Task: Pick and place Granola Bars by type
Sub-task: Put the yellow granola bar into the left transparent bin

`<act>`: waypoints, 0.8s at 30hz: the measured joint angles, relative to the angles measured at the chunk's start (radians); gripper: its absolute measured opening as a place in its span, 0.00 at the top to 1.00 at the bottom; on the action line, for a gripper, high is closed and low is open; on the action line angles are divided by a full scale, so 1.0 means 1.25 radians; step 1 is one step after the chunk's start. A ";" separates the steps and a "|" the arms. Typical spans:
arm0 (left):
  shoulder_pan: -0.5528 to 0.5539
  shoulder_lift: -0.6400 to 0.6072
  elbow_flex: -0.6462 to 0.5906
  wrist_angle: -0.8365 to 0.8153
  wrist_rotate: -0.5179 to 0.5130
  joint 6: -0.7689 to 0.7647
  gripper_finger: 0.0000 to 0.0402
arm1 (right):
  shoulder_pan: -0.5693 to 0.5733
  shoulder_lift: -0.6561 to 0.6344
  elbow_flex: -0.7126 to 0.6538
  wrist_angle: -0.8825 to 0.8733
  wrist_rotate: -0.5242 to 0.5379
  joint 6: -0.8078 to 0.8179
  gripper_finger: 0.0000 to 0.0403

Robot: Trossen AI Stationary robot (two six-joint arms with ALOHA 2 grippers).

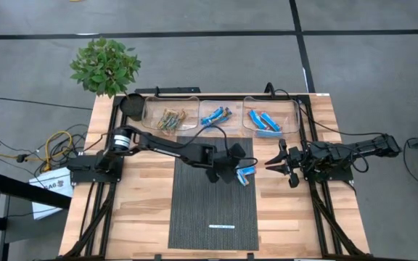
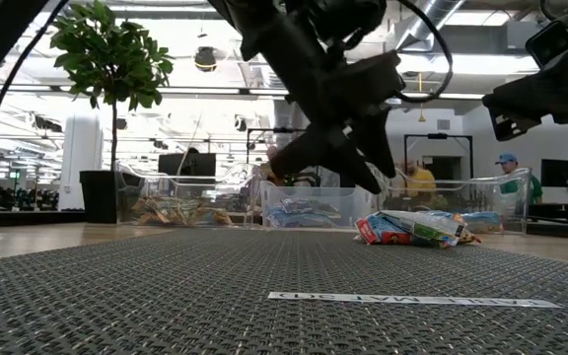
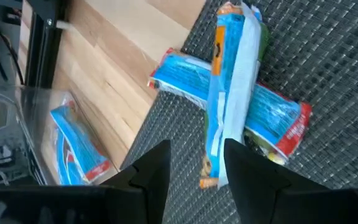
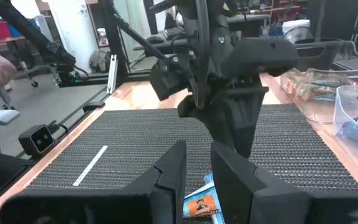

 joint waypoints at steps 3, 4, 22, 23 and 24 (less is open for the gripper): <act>0.000 0.012 0.006 0.008 0.000 0.003 0.64 | 0.000 0.000 0.000 0.001 0.000 0.000 0.83; 0.000 0.014 0.005 0.006 0.000 0.005 0.64 | 0.000 0.000 0.000 0.001 0.000 0.000 0.83; 0.001 0.072 0.008 0.011 0.019 0.028 0.64 | 0.000 0.000 0.000 -0.002 0.000 0.000 0.83; 0.004 0.073 0.008 0.012 0.020 0.028 0.64 | 0.000 0.000 0.000 -0.001 0.000 0.000 0.83; 0.006 0.074 0.008 0.009 0.027 0.027 0.64 | 0.000 0.000 0.000 -0.001 0.000 0.000 0.83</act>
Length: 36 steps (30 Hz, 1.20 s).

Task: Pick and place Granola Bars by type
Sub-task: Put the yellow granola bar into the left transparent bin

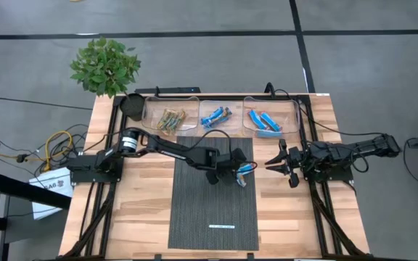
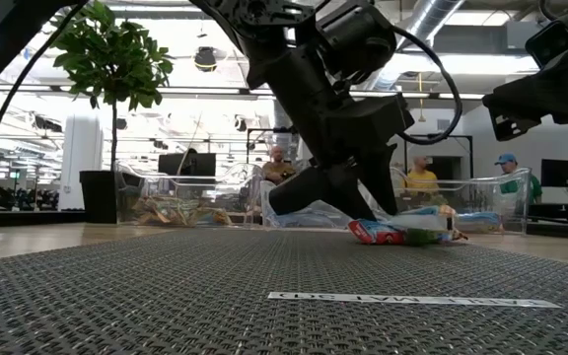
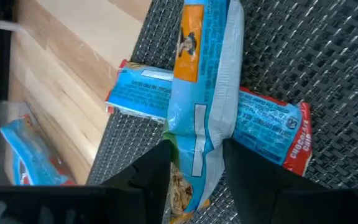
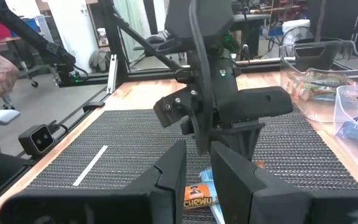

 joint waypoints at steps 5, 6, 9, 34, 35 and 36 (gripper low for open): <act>0.004 0.016 0.001 0.010 0.019 -0.002 0.64 | 0.000 0.000 0.000 -0.001 0.000 0.000 0.83; 0.004 0.016 0.001 0.010 0.021 -0.002 0.64 | 0.000 0.000 0.000 -0.001 0.000 0.000 0.83; 0.004 0.016 0.000 0.010 0.024 -0.002 0.64 | 0.000 0.000 0.000 0.000 0.000 0.000 0.83; 0.003 0.007 -0.002 -0.003 -0.063 -0.058 1.00 | 0.000 0.000 0.000 -0.001 0.000 0.000 0.83; 0.003 0.002 -0.002 -0.014 -0.064 -0.067 1.00 | 0.000 0.000 0.000 -0.001 0.000 0.000 0.83; 0.003 -0.003 -0.002 -0.020 -0.066 -0.079 1.00 | 0.000 0.000 0.000 -0.001 0.000 0.000 0.83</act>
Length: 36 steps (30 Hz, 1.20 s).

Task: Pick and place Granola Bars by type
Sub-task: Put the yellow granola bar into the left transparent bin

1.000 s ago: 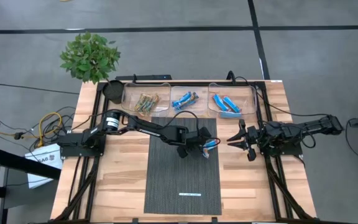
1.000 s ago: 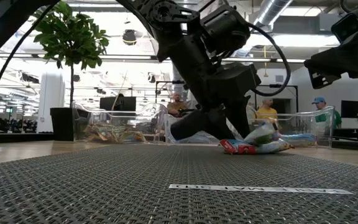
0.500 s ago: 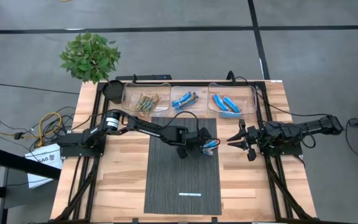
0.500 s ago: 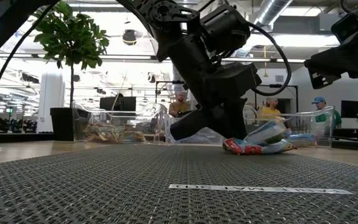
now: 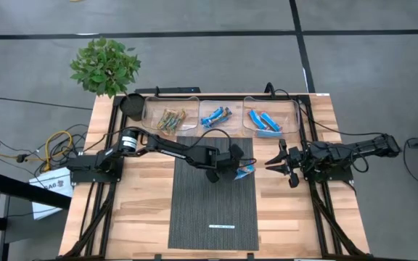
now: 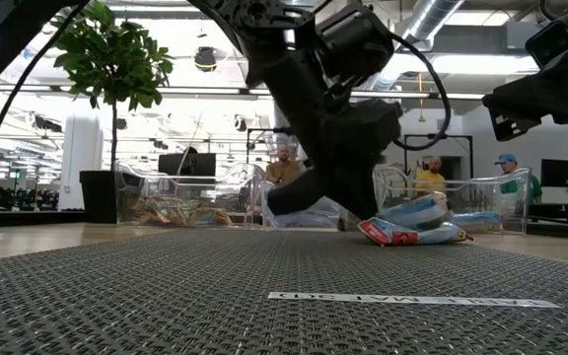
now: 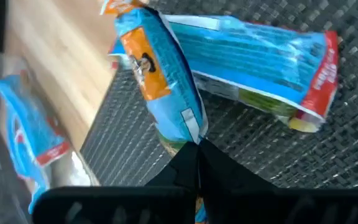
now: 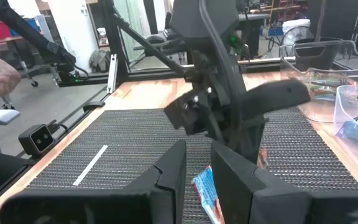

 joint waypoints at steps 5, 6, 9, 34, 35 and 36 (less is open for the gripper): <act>0.000 -0.020 0.000 -0.049 0.001 -0.083 1.00 | 0.000 0.000 0.000 0.000 0.000 0.000 0.83; 0.000 -0.023 0.000 -0.062 0.001 -0.104 1.00 | 0.000 0.000 0.000 0.000 0.000 0.000 0.83; 0.002 -0.030 0.000 -0.097 0.002 -0.175 1.00 | 0.000 0.000 0.000 0.000 0.000 0.000 0.83; 0.030 -0.033 0.002 -0.244 0.036 -0.592 0.94 | 0.000 0.000 0.000 0.000 0.000 0.000 0.83; 0.030 -0.032 0.002 -0.243 0.037 -0.592 0.91 | 0.000 0.000 0.000 0.000 0.000 0.000 0.83; 0.030 -0.032 0.002 -0.242 0.037 -0.592 0.89 | 0.000 0.000 0.000 0.000 0.000 0.000 0.83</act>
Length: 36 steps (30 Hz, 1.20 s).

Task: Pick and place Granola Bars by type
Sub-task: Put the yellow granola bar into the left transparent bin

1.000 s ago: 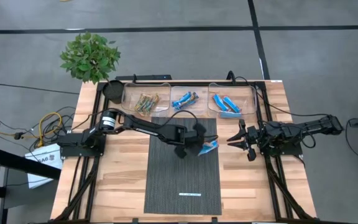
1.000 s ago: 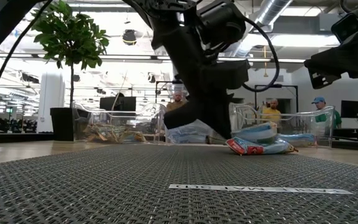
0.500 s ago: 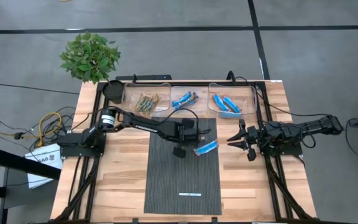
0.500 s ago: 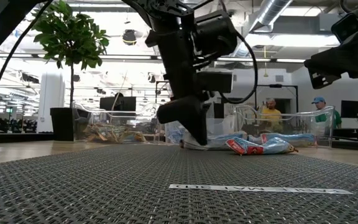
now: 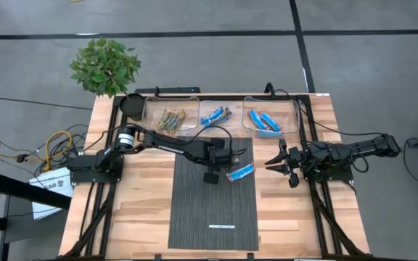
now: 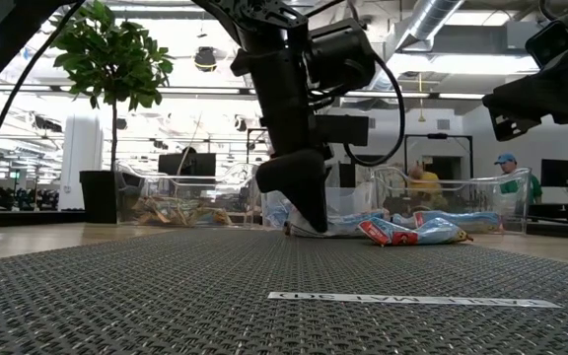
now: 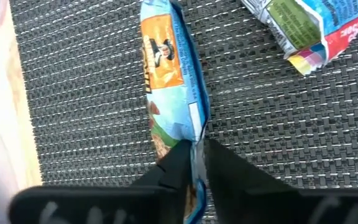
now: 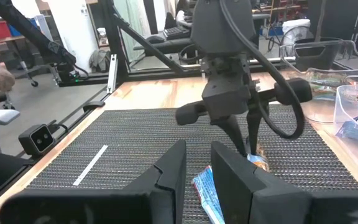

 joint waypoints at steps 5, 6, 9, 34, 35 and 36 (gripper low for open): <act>-0.001 -0.001 -0.001 0.001 0.002 0.004 0.75 | 0.000 0.000 0.000 0.000 0.000 0.000 0.83; -0.001 -0.002 -0.001 0.001 0.001 0.009 0.73 | 0.000 0.000 0.000 0.000 0.000 0.000 0.83; -0.001 -0.015 -0.003 -0.005 0.001 0.031 0.68 | 0.000 0.000 0.000 0.000 0.000 0.000 0.83; 0.006 0.002 -0.001 0.150 -0.028 0.035 0.65 | 0.000 0.000 0.000 0.000 0.000 0.000 0.83; 0.009 0.007 -0.001 0.149 -0.028 0.034 0.65 | 0.000 -0.001 0.000 0.000 0.000 0.000 0.83; 0.011 0.010 -0.001 0.149 -0.028 0.034 0.65 | 0.000 0.000 0.000 0.000 0.000 0.000 0.83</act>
